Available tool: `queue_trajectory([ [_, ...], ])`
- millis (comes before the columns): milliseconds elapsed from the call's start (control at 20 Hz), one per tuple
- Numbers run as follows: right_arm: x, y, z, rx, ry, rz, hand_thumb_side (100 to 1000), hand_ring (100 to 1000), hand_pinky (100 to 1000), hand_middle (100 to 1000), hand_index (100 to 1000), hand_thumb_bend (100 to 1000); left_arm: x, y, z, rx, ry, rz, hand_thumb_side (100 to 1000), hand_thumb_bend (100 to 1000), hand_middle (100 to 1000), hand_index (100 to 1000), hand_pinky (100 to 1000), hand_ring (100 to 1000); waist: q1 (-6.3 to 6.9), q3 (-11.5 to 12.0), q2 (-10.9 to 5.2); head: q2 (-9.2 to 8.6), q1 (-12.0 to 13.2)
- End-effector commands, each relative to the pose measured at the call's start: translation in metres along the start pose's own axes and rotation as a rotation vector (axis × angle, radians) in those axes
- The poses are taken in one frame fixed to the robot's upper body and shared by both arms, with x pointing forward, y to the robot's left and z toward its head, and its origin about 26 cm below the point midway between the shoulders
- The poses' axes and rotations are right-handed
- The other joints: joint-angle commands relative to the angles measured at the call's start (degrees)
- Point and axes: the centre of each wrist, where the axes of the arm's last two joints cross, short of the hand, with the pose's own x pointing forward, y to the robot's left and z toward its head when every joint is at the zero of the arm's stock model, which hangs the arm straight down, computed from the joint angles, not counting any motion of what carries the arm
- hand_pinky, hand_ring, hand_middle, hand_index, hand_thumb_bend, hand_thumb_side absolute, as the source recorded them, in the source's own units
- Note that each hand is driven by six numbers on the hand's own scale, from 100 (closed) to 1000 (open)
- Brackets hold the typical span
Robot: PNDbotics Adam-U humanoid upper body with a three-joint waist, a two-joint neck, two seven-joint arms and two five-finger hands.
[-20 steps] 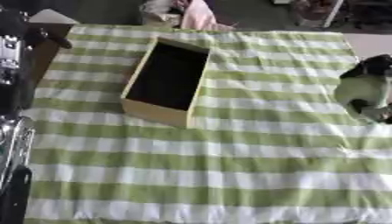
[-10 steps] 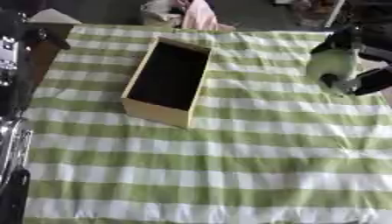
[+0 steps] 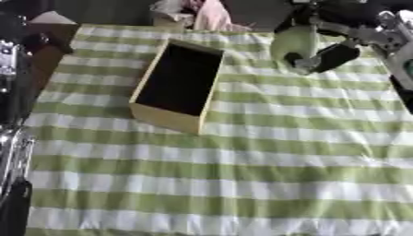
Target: Pick up objects on the table and place them in the box.
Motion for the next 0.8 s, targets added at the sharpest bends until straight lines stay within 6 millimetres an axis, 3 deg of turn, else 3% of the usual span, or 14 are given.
queue_trajectory([
  [50, 0.005, -0.013, -0.018, -0.016, -0.007, 0.05, 508, 660, 655, 675, 847, 100, 0.007, 0.0, -0.006, -0.009, -0.035, 0.002, 727, 100, 751, 725, 461, 826, 0.19, 0.2, -0.75, -0.31, -0.2],
  [500, 0.051, -0.027, -0.083, -0.114, -0.056, 0.117, 464, 661, 663, 679, 848, 100, 0.007, -0.003, -0.007, -0.005, -0.041, 0.017, 726, 100, 752, 724, 462, 827, 0.42, 1.1, -0.53, -0.38, -0.9],
  [800, 0.074, -0.027, -0.113, -0.117, -0.069, 0.137, 470, 662, 668, 681, 847, 100, 0.007, -0.004, -0.009, -0.003, -0.05, 0.026, 726, 100, 753, 724, 462, 828, 0.53, 2.1, -0.16, -0.56, -2.0],
])
